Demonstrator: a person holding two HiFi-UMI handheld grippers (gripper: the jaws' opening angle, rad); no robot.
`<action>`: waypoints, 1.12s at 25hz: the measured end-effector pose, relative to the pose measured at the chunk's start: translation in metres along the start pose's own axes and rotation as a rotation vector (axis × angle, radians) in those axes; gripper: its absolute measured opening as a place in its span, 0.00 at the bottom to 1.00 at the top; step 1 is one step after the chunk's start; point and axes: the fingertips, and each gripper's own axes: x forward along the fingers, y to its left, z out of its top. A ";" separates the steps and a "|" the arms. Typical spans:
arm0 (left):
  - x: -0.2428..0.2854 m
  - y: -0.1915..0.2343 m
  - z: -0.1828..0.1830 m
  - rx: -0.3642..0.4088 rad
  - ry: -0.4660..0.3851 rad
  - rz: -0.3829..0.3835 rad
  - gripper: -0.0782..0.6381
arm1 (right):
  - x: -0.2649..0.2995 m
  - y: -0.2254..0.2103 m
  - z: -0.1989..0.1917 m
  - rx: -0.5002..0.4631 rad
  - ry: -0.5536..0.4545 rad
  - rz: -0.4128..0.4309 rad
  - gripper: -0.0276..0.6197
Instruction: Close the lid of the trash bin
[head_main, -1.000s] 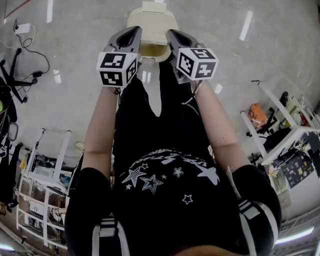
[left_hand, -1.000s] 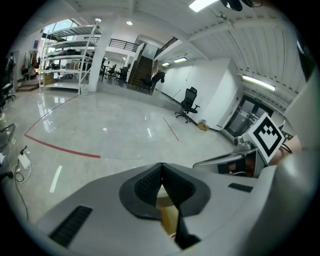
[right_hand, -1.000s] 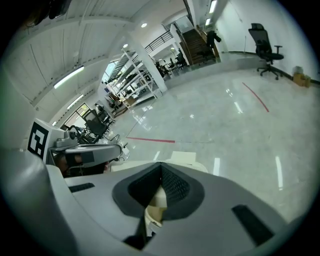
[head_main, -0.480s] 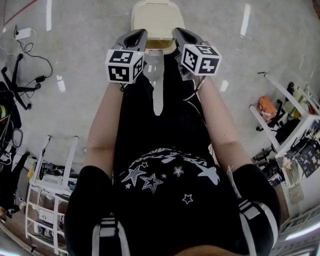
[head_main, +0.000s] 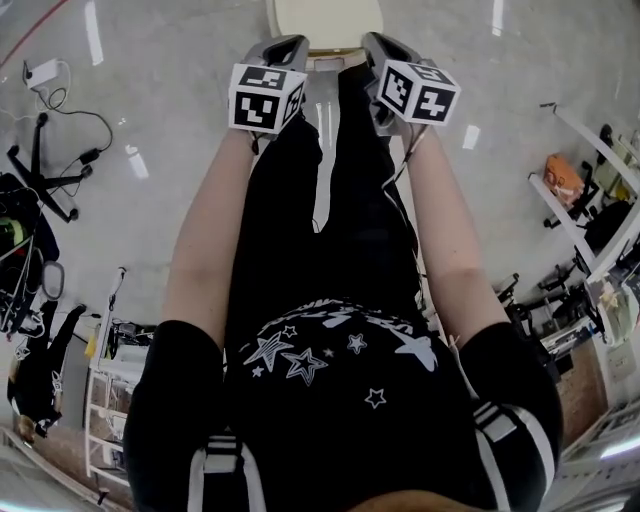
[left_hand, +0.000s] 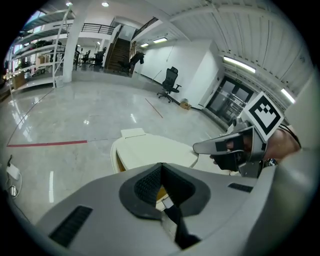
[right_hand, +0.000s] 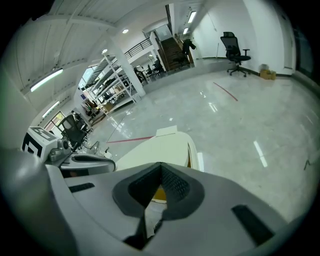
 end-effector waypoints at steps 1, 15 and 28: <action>0.002 0.000 -0.005 -0.004 0.010 0.000 0.12 | 0.001 -0.002 -0.005 0.007 0.007 -0.002 0.05; 0.035 0.009 -0.062 -0.028 0.136 0.025 0.12 | 0.036 -0.025 -0.059 -0.006 0.145 0.057 0.05; 0.060 0.019 -0.097 -0.112 0.198 0.089 0.12 | 0.065 -0.035 -0.086 0.003 0.218 0.075 0.05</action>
